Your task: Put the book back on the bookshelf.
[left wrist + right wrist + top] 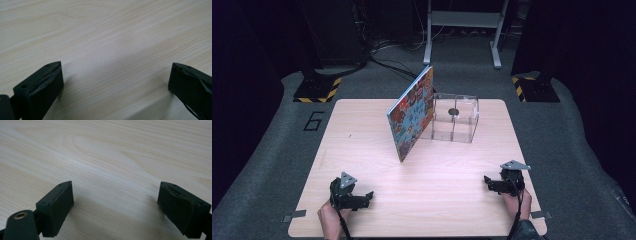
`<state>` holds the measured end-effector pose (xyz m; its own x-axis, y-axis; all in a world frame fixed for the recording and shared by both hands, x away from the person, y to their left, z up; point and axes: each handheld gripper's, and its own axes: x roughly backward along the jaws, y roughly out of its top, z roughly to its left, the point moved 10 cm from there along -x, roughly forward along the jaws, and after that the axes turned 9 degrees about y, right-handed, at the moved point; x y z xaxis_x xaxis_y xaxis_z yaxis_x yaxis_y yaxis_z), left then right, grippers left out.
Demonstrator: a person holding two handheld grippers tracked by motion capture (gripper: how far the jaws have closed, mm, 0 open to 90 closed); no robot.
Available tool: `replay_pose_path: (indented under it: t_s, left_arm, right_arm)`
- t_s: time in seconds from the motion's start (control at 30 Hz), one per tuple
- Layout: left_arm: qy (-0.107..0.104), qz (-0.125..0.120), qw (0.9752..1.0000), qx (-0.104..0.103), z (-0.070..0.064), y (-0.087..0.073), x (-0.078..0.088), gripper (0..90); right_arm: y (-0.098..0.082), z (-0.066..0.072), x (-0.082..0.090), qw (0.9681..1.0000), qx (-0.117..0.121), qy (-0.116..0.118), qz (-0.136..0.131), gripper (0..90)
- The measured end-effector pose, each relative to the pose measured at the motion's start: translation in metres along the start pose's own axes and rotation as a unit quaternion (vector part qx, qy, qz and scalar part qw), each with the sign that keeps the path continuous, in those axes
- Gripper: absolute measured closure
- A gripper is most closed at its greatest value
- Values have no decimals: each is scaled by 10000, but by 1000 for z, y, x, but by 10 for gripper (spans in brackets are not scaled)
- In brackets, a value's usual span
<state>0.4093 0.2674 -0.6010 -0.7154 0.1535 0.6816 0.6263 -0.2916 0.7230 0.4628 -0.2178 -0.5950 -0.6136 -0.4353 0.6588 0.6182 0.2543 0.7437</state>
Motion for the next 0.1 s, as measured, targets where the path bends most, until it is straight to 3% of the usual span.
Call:
replay_pose_path:
  t_s: [0.1]
  left_arm:
    - [4, -10, 10000, 4, 0, 0, 0, 0]
  right_arm:
    - [0, 1, 0, 10000, -40, -5, -5, 126]
